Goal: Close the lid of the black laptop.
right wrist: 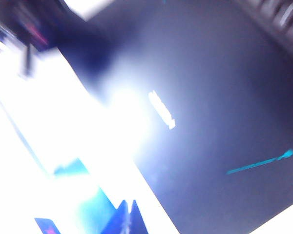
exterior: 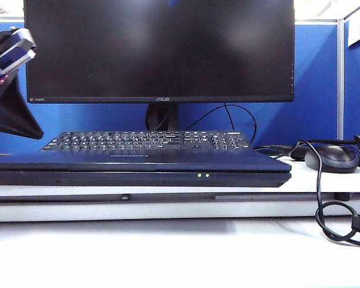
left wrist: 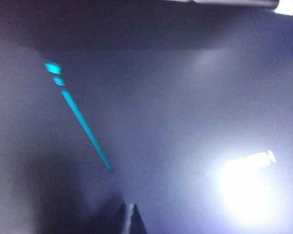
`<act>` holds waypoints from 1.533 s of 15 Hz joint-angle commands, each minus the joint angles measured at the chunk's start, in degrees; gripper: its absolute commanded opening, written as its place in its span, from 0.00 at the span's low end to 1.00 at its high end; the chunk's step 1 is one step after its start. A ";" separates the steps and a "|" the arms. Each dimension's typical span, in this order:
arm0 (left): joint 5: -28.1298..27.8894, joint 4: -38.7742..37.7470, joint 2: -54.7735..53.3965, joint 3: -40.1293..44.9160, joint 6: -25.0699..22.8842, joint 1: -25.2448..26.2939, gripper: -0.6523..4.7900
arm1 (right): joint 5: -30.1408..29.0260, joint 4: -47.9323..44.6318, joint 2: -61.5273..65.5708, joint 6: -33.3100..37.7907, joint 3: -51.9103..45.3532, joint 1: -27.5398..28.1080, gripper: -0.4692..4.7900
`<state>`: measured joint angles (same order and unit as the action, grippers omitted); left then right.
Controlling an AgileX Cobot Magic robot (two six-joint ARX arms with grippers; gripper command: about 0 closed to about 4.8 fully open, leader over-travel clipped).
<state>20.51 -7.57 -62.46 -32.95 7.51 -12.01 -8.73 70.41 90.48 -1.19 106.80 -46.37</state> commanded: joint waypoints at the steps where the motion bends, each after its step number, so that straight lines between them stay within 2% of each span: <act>1: 0.68 0.85 0.11 -0.04 0.02 0.02 0.11 | -0.15 -3.89 -6.03 0.15 0.48 -0.13 0.09; 3: 3.23 2.93 0.13 -0.04 1.57 0.04 0.11 | -0.09 -7.48 -10.84 0.17 0.48 -0.13 0.09; 6: 7.74 10.01 2.27 -0.07 7.54 -0.04 0.11 | 0.26 -11.91 -18.05 0.74 0.46 -0.13 0.09; 7: 8.00 12.33 4.55 -0.09 7.93 -0.61 0.11 | 0.26 -13.51 -21.00 0.74 0.46 -0.13 0.09; 9: 7.61 15.10 10.32 -0.09 7.91 -1.55 0.11 | 0.31 -16.33 -26.16 0.74 0.46 -0.11 0.09; 12: 1.66 15.78 23.23 -0.13 7.96 -1.73 0.11 | 3.96 -18.45 -33.18 0.72 0.44 -0.11 0.09; 15: -1.73 13.68 37.94 -0.13 7.96 -1.75 0.11 | 4.13 -17.79 -38.03 0.74 0.09 -0.11 0.09; 18: -10.62 4.33 55.39 -0.13 7.43 -1.73 0.11 | 4.15 -16.52 -42.75 0.76 -1.05 -0.02 0.09; 19: -11.98 0.17 59.52 -0.13 7.26 -1.73 0.11 | 4.17 -16.96 -44.37 0.76 -2.82 0.00 0.09; 21: -10.38 -7.78 62.23 -0.52 7.58 -1.73 0.11 | 4.22 -19.56 -47.91 1.20 -8.74 0.02 0.09; 23: -10.29 -10.32 62.10 -0.04 7.72 -1.70 0.11 | 3.58 -24.28 -52.52 1.27 -17.44 0.07 0.09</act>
<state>10.04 -17.80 -0.43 -32.91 15.07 -13.76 -4.67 49.63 39.22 -0.21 91.26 -46.35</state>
